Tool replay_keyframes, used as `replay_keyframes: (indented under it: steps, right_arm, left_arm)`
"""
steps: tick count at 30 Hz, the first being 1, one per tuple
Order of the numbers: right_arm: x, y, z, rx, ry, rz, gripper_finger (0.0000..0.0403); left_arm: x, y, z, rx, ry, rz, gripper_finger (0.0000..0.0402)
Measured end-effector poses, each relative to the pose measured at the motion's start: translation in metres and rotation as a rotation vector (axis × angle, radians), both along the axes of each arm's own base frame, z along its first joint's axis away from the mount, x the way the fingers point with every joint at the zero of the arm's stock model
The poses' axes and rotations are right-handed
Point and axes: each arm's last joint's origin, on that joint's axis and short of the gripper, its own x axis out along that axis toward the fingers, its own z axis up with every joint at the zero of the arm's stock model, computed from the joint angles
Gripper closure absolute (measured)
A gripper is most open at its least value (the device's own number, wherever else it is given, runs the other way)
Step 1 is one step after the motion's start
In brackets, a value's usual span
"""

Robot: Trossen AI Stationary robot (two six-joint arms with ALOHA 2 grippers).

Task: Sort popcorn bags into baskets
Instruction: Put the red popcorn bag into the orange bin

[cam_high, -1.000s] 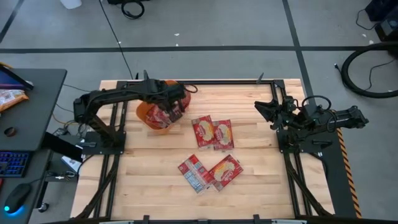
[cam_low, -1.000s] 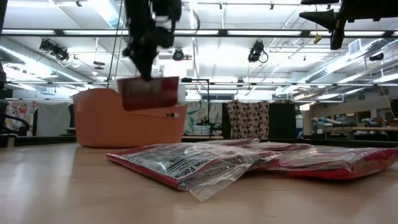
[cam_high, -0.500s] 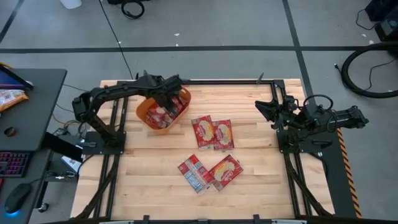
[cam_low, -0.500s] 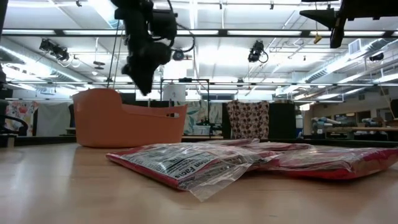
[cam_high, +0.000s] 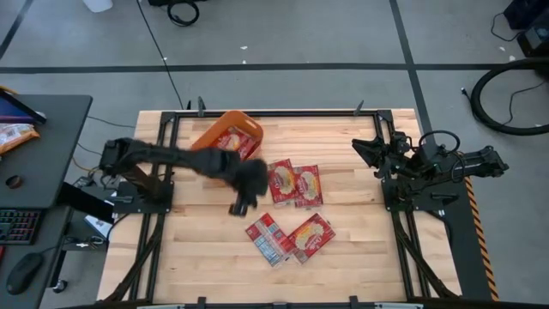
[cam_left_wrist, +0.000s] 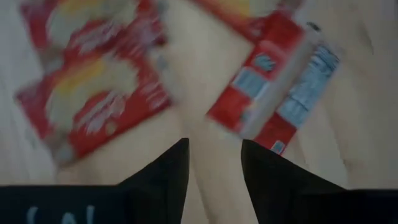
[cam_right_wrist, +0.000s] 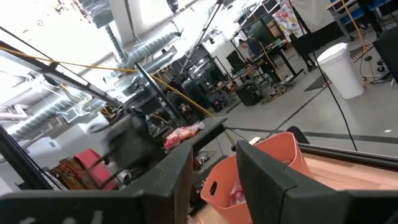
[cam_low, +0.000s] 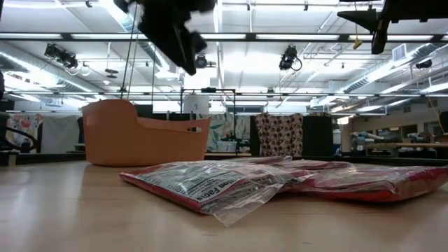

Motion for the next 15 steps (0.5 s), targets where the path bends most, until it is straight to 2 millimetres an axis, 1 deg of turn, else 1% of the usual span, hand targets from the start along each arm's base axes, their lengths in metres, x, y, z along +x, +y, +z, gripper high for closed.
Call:
replay_keyframes:
  steps: [2, 4, 6, 9, 15]
  right_arm:
    - [0.0, 0.0, 0.0, 0.0, 0.001, -0.001, 0.0273]
    - [0.0, 0.0, 0.0, -0.003, 0.001, -0.003, 0.0273]
    - [0.0, 0.0, 0.0, -0.004, 0.002, -0.004, 0.0273]
    - [0.0, 0.0, 0.0, -0.005, 0.003, -0.004, 0.0273]
    - [0.0, 0.0, 0.0, -0.001, 0.003, -0.002, 0.0273]
  left_arm:
    - [0.002, -0.021, 0.0, 0.033, -0.033, -0.045, 0.024]
    - [0.008, -0.038, -0.008, 0.01, -0.033, -0.055, 0.0235]
    - [0.013, -0.049, -0.025, -0.032, 0.033, -0.048, 0.0234]
    - [0.022, -0.063, -0.049, -0.034, 0.086, -0.062, 0.0236]
    - [0.037, -0.089, -0.083, 0.037, 0.051, -0.246, 0.0238]
